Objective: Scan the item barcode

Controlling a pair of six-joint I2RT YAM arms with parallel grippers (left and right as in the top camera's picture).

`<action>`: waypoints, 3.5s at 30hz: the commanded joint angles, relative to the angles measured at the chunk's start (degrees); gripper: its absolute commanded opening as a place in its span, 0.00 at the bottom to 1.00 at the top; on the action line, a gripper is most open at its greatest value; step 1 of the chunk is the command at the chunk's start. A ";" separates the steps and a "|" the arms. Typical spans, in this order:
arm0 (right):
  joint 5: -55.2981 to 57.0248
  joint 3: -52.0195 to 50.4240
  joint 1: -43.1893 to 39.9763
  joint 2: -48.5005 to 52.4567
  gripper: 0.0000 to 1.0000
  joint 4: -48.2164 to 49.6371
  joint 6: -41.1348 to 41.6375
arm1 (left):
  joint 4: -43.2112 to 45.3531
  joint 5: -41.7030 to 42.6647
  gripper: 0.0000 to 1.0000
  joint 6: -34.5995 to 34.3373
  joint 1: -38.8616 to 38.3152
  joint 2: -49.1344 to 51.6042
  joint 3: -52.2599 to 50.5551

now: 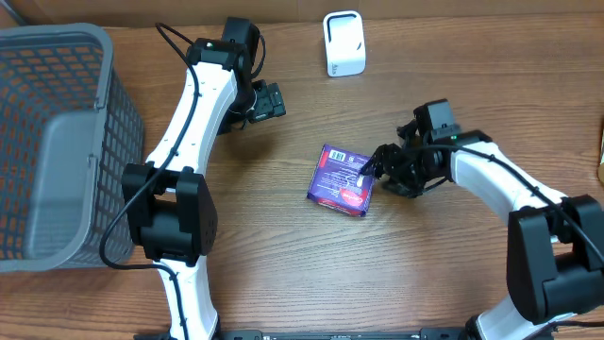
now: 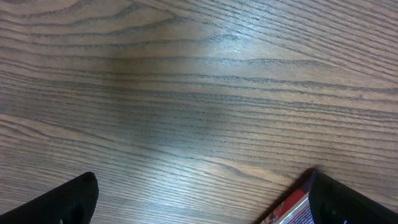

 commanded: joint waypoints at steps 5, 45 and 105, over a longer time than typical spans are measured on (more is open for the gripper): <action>-6.86 -5.97 0.02 0.28 0.67 4.07 -0.63 | 0.02 -0.98 1.00 0.07 -0.44 -0.55 -0.22; 34.27 13.38 3.58 -4.70 0.04 -16.92 5.84 | 0.02 -0.98 1.00 0.07 -0.44 -0.55 -0.22; 42.38 30.64 21.05 6.43 0.05 -51.89 11.45 | 0.02 -0.98 1.00 0.09 -0.35 -0.55 -0.22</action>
